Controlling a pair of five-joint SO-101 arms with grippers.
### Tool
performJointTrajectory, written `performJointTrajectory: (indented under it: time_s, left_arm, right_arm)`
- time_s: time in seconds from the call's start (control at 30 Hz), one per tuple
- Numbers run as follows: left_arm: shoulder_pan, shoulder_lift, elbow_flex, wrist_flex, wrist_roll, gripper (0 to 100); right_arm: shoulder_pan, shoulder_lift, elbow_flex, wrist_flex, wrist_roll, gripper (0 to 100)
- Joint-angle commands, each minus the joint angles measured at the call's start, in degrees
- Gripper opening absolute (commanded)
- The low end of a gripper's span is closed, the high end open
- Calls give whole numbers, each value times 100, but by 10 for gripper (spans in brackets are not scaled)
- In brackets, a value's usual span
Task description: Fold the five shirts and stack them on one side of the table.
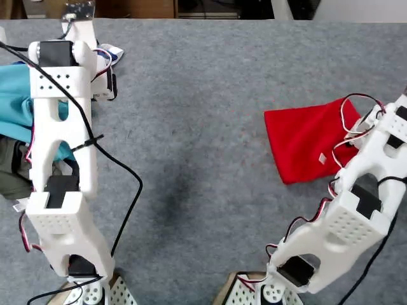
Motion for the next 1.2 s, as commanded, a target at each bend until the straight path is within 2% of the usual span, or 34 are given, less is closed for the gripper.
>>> performJointTrajectory:
  time_s: [0.0, 0.1, 0.17, 0.33, 0.43, 0.6, 0.73, 0.87, 1.03, 1.17]
  left_arm:
    - [-35, -347, -26, 53, -35, 114]
    - [-62, -382, -26, 53, -35, 114]
    - [-62, -382, -26, 53, -35, 114]
    - [-53, -382, -26, 53, -35, 114]
    - [-35, -382, -26, 53, -35, 114]
    - [-70, -391, -26, 53, -35, 114]
    - [-79, -400, -35, 62, -35, 114]
    - [-220, -778, -35, 62, -35, 114]
    - [-642, -1226, -35, 62, -44, 112]
    - [-1398, -1455, -26, 62, -26, 112]
  right_arm:
    - [119, -40, -303, -79, 26, 9]
    - [92, -48, -303, -53, 35, 10]
    - [84, -66, -295, -35, 26, 48]
    - [84, -75, -365, 299, 53, 286]
    - [84, -75, -593, 642, 343, 359]
    - [119, -75, -1200, 1266, 387, 346]
    - [119, -75, -1991, 2163, 422, 345]
    - [75, -75, -3196, 3323, 1143, 345]
    - [110, -374, -4101, 3358, 1829, 346]
    - [-127, -884, -4286, 3349, 2497, 346]
